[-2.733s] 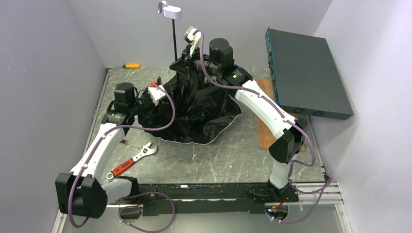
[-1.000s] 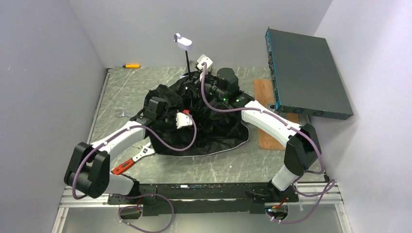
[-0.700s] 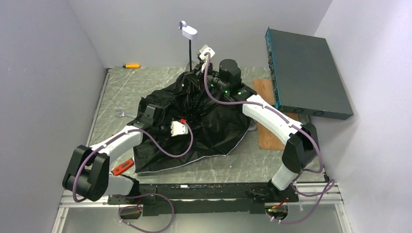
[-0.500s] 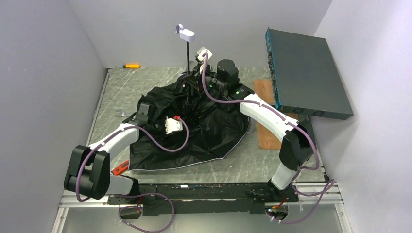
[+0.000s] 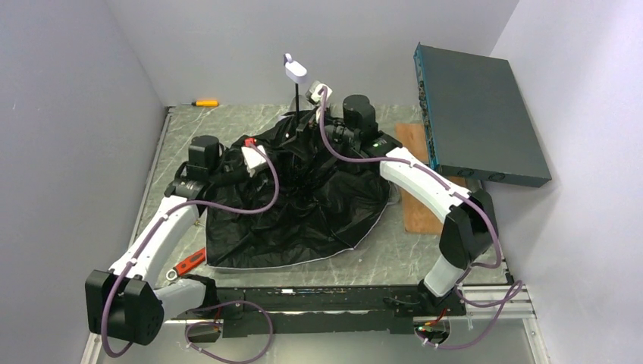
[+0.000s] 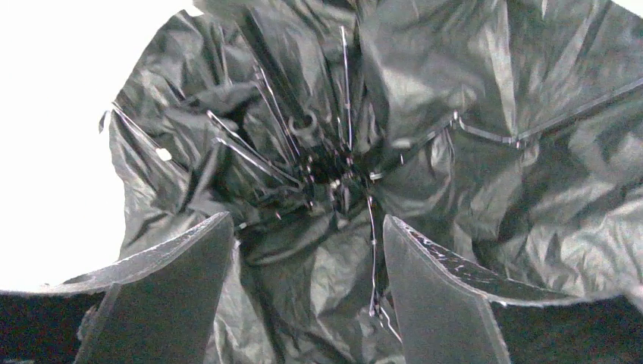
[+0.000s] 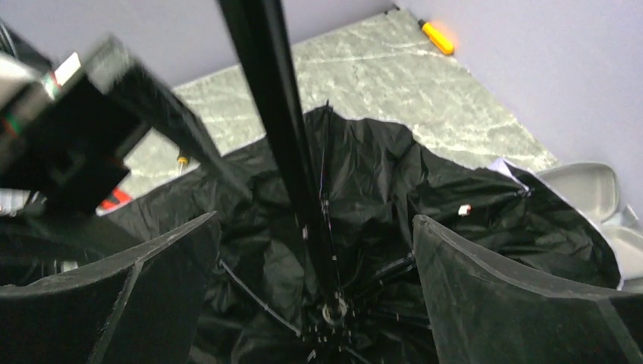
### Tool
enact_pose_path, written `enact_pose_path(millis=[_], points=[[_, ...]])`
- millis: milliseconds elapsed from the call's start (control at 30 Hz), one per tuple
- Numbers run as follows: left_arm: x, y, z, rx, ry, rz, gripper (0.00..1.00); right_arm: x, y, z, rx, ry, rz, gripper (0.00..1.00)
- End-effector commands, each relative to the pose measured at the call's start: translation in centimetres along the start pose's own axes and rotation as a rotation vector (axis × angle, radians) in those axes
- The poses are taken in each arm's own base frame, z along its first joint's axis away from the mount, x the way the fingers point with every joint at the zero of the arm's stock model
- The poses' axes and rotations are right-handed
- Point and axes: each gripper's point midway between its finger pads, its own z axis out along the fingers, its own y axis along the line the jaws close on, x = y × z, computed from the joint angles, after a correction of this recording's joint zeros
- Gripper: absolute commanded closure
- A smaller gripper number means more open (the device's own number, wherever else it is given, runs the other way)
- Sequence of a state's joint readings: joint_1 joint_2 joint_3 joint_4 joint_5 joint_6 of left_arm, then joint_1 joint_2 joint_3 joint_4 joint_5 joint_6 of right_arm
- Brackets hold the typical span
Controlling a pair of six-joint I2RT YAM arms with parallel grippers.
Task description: Open the umbrella
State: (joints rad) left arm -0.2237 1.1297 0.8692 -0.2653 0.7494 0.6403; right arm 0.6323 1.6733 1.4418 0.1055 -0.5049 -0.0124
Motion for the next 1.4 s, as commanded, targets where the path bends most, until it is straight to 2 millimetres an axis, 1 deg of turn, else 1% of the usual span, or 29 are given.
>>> enact_pose_path(millis=[0, 33, 67, 100, 133, 200, 267, 333, 367, 400, 533, 567, 633, 733, 800, 900, 967, 1033, 1100, 1167, 1200, 1267, 1300, 1367], points=[[-5.0, 1.3, -0.1, 0.003, -0.142, -0.06, 0.22, -2.4, -0.4, -4.9, -0.019, 0.031, -0.017, 0.0], [-5.1, 1.4, 0.0, 0.005, -0.147, -0.055, 0.21, -2.0, -1.0, -5.9, -0.008, 0.052, 0.007, 0.0], [-5.1, 1.3, 0.0, 0.009, -0.149, -0.044, 0.22, -1.0, -1.8, -7.1, 0.001, 0.085, 0.023, 0.0], [-4.8, 1.1, 0.1, 0.015, -0.144, -0.027, 0.22, -0.1, -2.3, -8.1, -0.001, 0.12, 0.022, 0.03], [-4.3, 0.9, 0.2, 0.021, -0.133, -0.009, 0.23, 1.3, -2.8, -9.1, 0.001, 0.168, 0.012, 0.13], [-3.2, 0.5, 0.6, 0.022, -0.094, 0.039, 0.27, 4.3, -3.5, -10.2, 0.038, 0.276, -0.02, 0.33], [-1.7, 0.5, 1.1, 0.003, -0.045, 0.077, 0.33, 6.9, -4.5, -10.4, 0.089, 0.347, -0.018, 0.5], [-0.2, 0.7, 1.5, -0.015, -0.007, 0.075, 0.38, 8.7, -5.2, -10.0, 0.108, 0.392, -0.02, 0.64], [0.6, 0.7, 1.7, -0.01, 0.016, 0.069, 0.4, 9.5, -5.4, -9.5, 0.105, 0.417, -0.032, 0.69], [1.4, 0.5, 2.0, 0.004, 0.04, 0.06, 0.41, 10.4, -5.5, -9.1, 0.097, 0.444, -0.048, 0.71], [4.3, 1.1, 3.0, 0.004, 0.118, 0.001, 0.43, 14.3, -5.1, -7.5, 0.061, 0.538, -0.103, 0.71], [5.0, 1.4, 3.3, -0.001, 0.135, -0.007, 0.43, 15.2, -4.9, -7.2, 0.053, 0.557, -0.12, 0.71], [7.1, 2.0, 3.7, -0.019, 0.195, -0.029, 0.43, 17.3, -4.6, -7.2, 0.035, 0.598, -0.135, 0.7], [10.2, 3.4, 3.9, -0.044, 0.28, -0.144, 0.43, 21.3, -4.4, -8.6, 0.009, 0.704, -0.15, 0.64], [11.3, 4.7, 3.7, -0.083, 0.302, -0.254, 0.42, 24.2, -4.2, -10.4, -0.008, 0.791, -0.165, 0.58], [12.8, 6.5, 3.2, -0.141, 0.346, -0.364, 0.42, 27.2, -4.0, -12.6, -0.025, 0.878, -0.197, 0.51], [13.9, 7.1, 2.9, -0.166, 0.39, -0.41, 0.42, 28.7, -4.0, -14.0, -0.034, 0.938, -0.215, 0.45], [15.2, 7.4, 2.8, -0.178, 0.442, -0.453, 0.43, 29.5, -3.7, -14.8, -0.056, 0.975, -0.22, 0.37], [16.2, 7.8, 2.5, -0.199, 0.484, -0.497, 0.43, 29.6, -3.5, -15.2, -0.07, 0.985, -0.23, 0.29], [16.5, 8.3, 2.1, -0.215, 0.49, -0.541, 0.43, 28.7, -3.1, -15.1, -0.084, 0.963, -0.223, 0.25], [16.1, 8.6, 1.9, -0.22, 0.467, -0.554, 0.44, 28.0, -3.0, -14.9, -0.086, 0.942, -0.212, 0.24], [13.9, 8.9, 1.7, -0.207, 0.371, -0.555, 0.43, 25.6, -2.9, -14.0, -0.081, 0.874, -0.191, 0.25], [12.4, 8.8, 1.6, -0.189, 0.313, -0.54, 0.43, 24.1, -3.0, -13.4, -0.068, 0.833, -0.18, 0.25], [8.7, 8.4, 1.7, -0.135, 0.188, -0.516, 0.43, 21.1, -3.2, -12.5, -0.049, 0.747, -0.134, 0.27]])
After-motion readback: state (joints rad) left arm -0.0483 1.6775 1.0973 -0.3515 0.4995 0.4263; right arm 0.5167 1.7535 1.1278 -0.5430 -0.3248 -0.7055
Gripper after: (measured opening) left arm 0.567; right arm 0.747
